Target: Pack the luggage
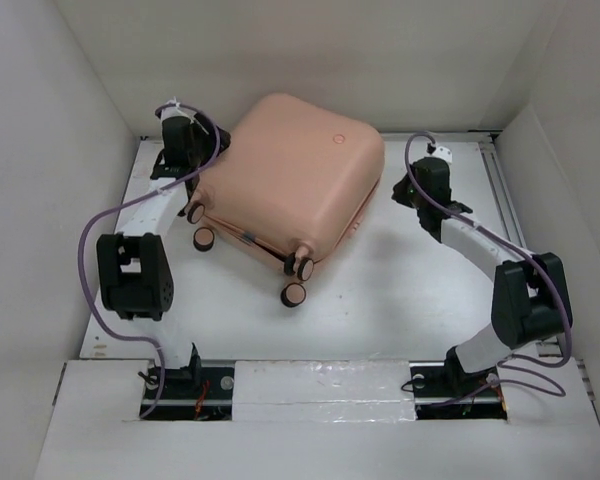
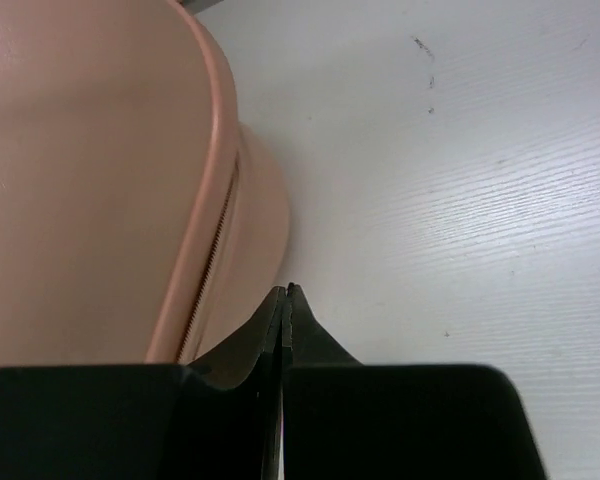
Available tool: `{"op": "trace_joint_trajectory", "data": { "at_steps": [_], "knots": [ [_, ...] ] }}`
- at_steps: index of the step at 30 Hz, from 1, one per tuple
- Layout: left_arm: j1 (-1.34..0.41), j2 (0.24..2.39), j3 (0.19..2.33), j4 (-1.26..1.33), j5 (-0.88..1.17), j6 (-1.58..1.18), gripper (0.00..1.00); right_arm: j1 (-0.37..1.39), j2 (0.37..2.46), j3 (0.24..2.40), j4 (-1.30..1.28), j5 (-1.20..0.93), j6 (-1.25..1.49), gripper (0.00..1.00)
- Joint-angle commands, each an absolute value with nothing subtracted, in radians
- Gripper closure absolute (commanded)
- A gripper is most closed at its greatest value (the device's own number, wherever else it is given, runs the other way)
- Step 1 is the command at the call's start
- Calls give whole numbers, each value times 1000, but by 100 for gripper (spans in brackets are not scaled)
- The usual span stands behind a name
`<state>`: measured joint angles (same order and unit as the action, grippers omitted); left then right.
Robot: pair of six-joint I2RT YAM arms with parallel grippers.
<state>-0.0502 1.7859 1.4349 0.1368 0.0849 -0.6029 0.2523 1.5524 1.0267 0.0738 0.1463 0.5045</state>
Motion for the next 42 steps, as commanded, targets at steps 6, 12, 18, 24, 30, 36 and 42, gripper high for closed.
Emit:
{"op": "trace_joint_trajectory", "data": {
  "at_steps": [6, 12, 18, 24, 30, 36, 42],
  "knots": [
    [-115, 1611, 1259, -113, 200, -601, 45, 249, 1539, 1000, 112, 57, 532, 100],
    [-63, 1704, 1498, -207, 22, -601, 40, 249, 1548, 971, 133, 23, 543, 100],
    [-63, 1871, 1537, -241, -35, -600, 41, 258, 1621, 995, 143, -17, 543, 100],
    [-121, 1832, 1327, -144, 133, -678, 45, 314, 1726, 1151, 143, -57, 534, 100],
    [-315, 1556, 1030, -58, 170, -750, 45, 467, 1879, 1434, 46, -134, 474, 100],
    [-520, 1271, 814, -127, 58, -825, 45, 551, 2092, 1994, -283, -209, 345, 97],
    [-531, 835, 776, -282, -263, -859, 44, 456, 2037, 2031, -295, -158, 321, 38]
  ]
}}
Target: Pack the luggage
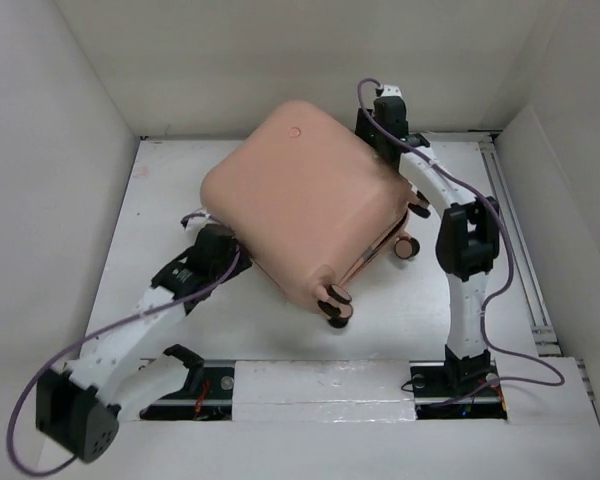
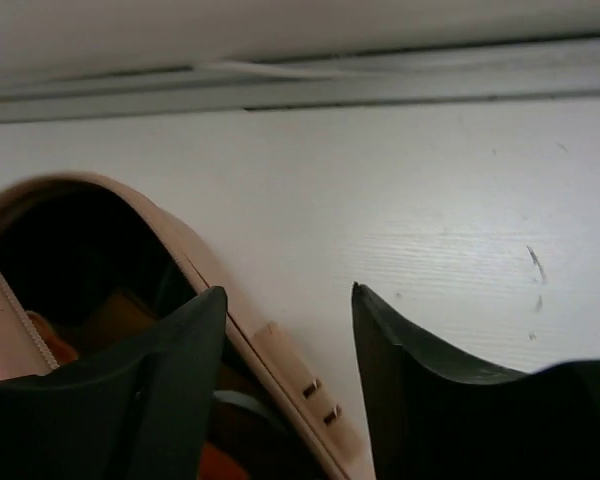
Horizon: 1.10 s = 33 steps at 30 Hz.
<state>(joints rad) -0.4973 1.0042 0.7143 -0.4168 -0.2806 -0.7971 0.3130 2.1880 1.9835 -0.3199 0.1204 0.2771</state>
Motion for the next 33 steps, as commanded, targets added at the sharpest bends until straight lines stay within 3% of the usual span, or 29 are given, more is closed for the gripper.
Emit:
{"op": "trace_joint_trajectory", "data": {
  "at_steps": [1, 5, 12, 15, 17, 19, 20, 21, 23, 24, 27, 33],
  "knots": [
    [-531, 793, 791, -269, -315, -859, 44, 434, 2001, 2016, -295, -158, 321, 37],
    [-531, 718, 831, -82, -388, -845, 40, 353, 1850, 1878, -226, -149, 333, 29],
    [-493, 1031, 1038, 76, -312, -816, 37, 259, 1648, 1689, -225, -31, 333, 13],
    [-445, 1103, 1089, 143, -311, -816, 37, 209, 1617, 1668, -262, -5, 333, 11],
    [-396, 1147, 1123, 164, -284, -805, 37, 187, 1582, 1623, -262, 37, 345, 18],
    [-358, 1192, 1207, 132, -253, -793, 37, 187, 1485, 1560, -227, 55, 345, 36],
    [-295, 1244, 1236, 123, -214, -793, 37, 178, 1445, 1486, -218, 73, 359, 50],
    [-267, 1271, 1261, 123, -184, -781, 37, 178, 1401, 1439, -218, 86, 376, 78],
    [-191, 1366, 1342, 82, -161, -781, 37, 218, 1240, 1252, -180, 112, 416, 96],
    [-167, 1397, 1360, 71, -150, -781, 37, 235, 1179, 1174, -160, 129, 435, 100],
    [-77, 1547, 1426, 39, -63, -770, 37, 294, 950, 899, -94, 190, 501, 100],
    [-40, 1727, 1419, 3, 52, -747, 38, 374, 641, 663, -233, 272, 544, 100]
  ]
}}
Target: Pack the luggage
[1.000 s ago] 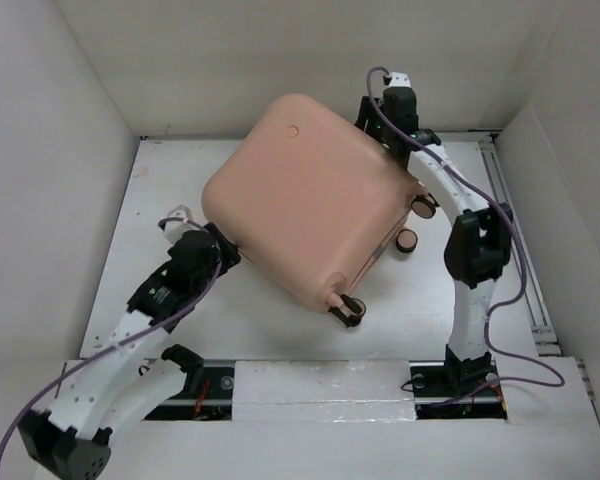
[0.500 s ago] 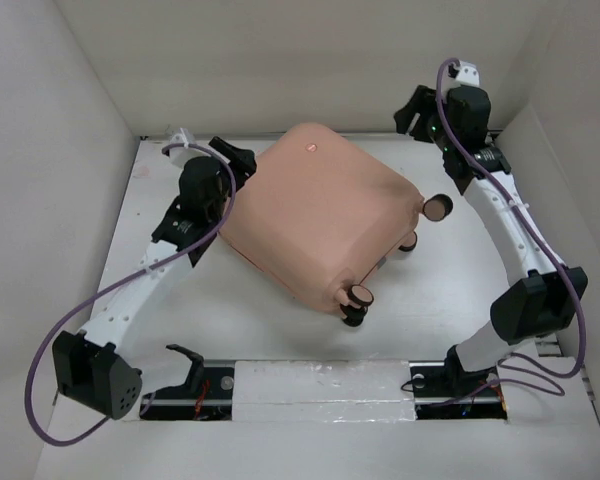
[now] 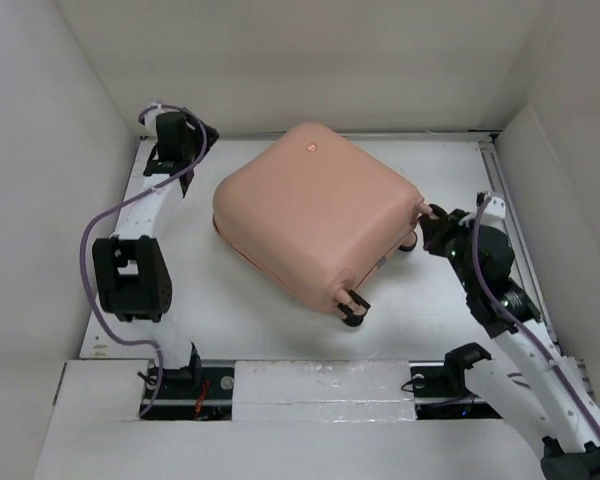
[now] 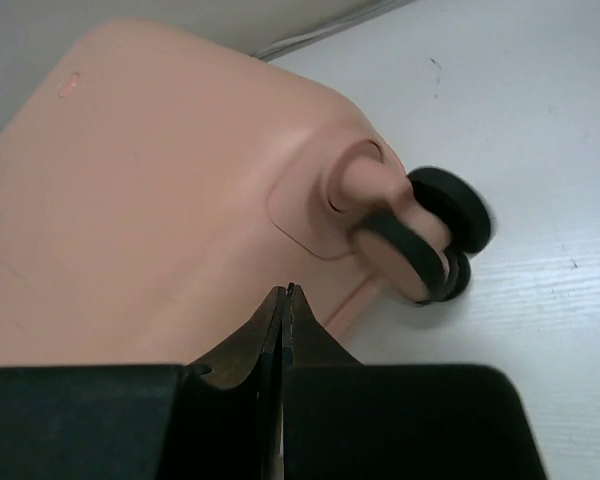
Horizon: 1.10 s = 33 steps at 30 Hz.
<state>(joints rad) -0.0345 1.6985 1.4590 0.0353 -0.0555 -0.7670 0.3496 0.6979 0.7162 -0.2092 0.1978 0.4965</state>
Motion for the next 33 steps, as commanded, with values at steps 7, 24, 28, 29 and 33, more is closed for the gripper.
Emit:
{"op": "trace_joint_trajectory", "data": {
  "at_steps": [7, 24, 28, 29, 33],
  "knots": [
    [-67, 1713, 1146, 195, 117, -810, 41, 414, 863, 572, -73, 173, 545, 100],
    [-252, 1186, 444, 373, 52, -873, 48, 459, 1944, 1705, -169, -91, 381, 100],
    [-261, 948, 339, 302, -27, -896, 55, 450, 2069, 2040, -365, -23, 337, 95],
    [-261, 845, 330, 275, -46, -896, 56, 433, 2069, 2064, -376, -14, 337, 89],
    [-261, 642, 311, 158, -109, -905, 61, 365, 1907, 1923, -275, -67, 337, 55]
  ]
}}
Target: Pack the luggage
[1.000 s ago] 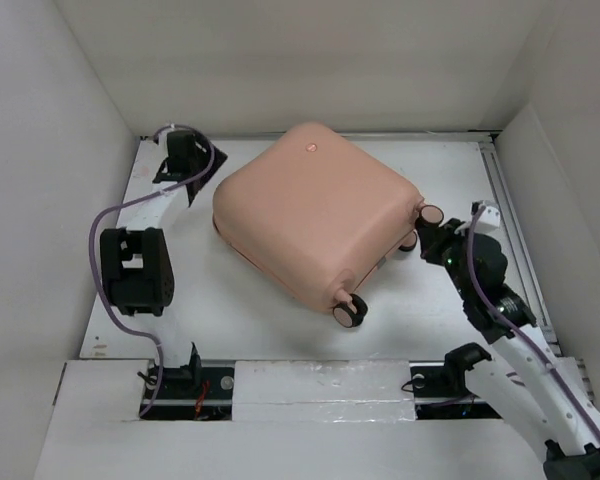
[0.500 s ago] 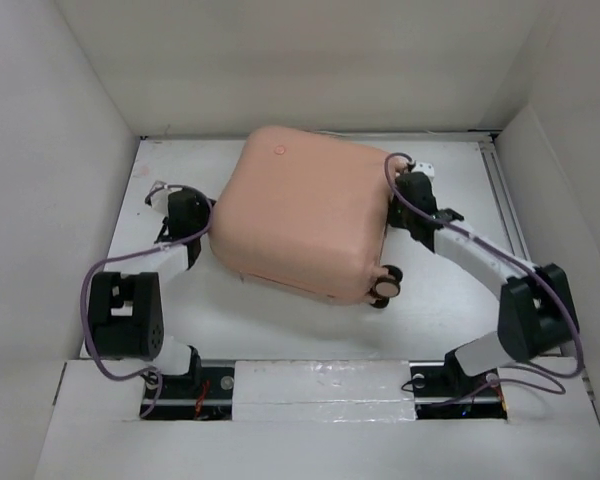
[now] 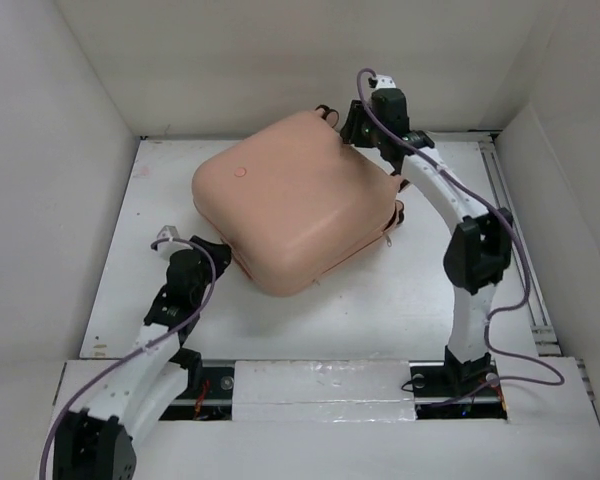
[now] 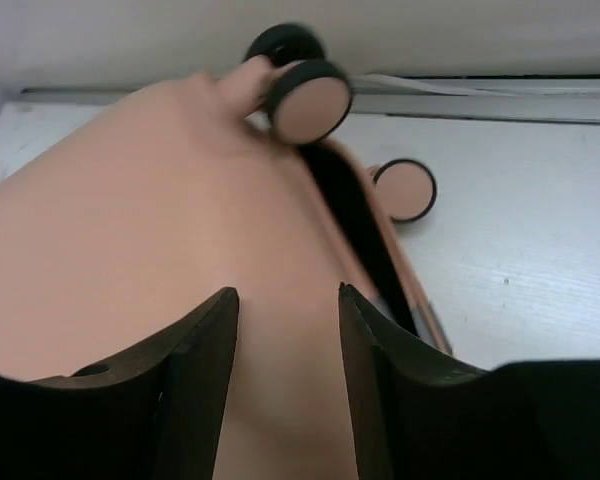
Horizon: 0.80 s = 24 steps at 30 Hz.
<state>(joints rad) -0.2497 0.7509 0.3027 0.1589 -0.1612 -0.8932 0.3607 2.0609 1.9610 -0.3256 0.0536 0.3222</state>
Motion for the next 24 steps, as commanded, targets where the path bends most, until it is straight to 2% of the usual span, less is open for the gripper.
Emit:
{"op": "trace_joint_trajectory", "data": {
  "at_steps": [1, 4, 6, 7, 9, 10, 11, 13, 15, 17, 18, 20, 24],
  "knots": [
    [-261, 618, 325, 125, -120, -905, 61, 354, 1811, 1880, -249, -84, 337, 48],
    [-261, 578, 380, 66, -176, -878, 61, 345, 1595, 1662, -158, -149, 337, 43],
    [-261, 587, 390, 40, -237, -850, 61, 368, 1470, 1512, -63, -204, 324, 42],
    [-261, 597, 390, 28, -261, -850, 61, 383, 1406, 1333, -19, -222, 324, 44],
    [-261, 620, 361, 14, -261, -859, 61, 431, 1212, 1133, 157, -259, 362, 55],
    [-261, 641, 342, 14, -247, -897, 62, 489, 1154, 936, 229, -294, 373, 62],
    [-261, 641, 324, 27, -230, -917, 62, 521, 1103, 858, 285, -295, 383, 79],
    [-261, 641, 247, 81, -163, -940, 62, 613, 982, 735, 354, -295, 407, 89],
    [-261, 624, 191, 181, -120, -953, 61, 679, 893, 614, 354, -272, 387, 90],
    [-261, 611, 176, 239, -54, -953, 57, 769, 853, 525, 321, -209, 387, 80],
    [-261, 611, 176, 265, -35, -940, 56, 796, 841, 500, 321, -196, 374, 63],
    [-261, 633, 176, 290, 17, -922, 54, 851, 841, 457, 325, -129, 374, 50],
    [-261, 762, 196, 330, 75, -887, 54, 871, 966, 430, 406, -98, 394, 45]
  ]
}}
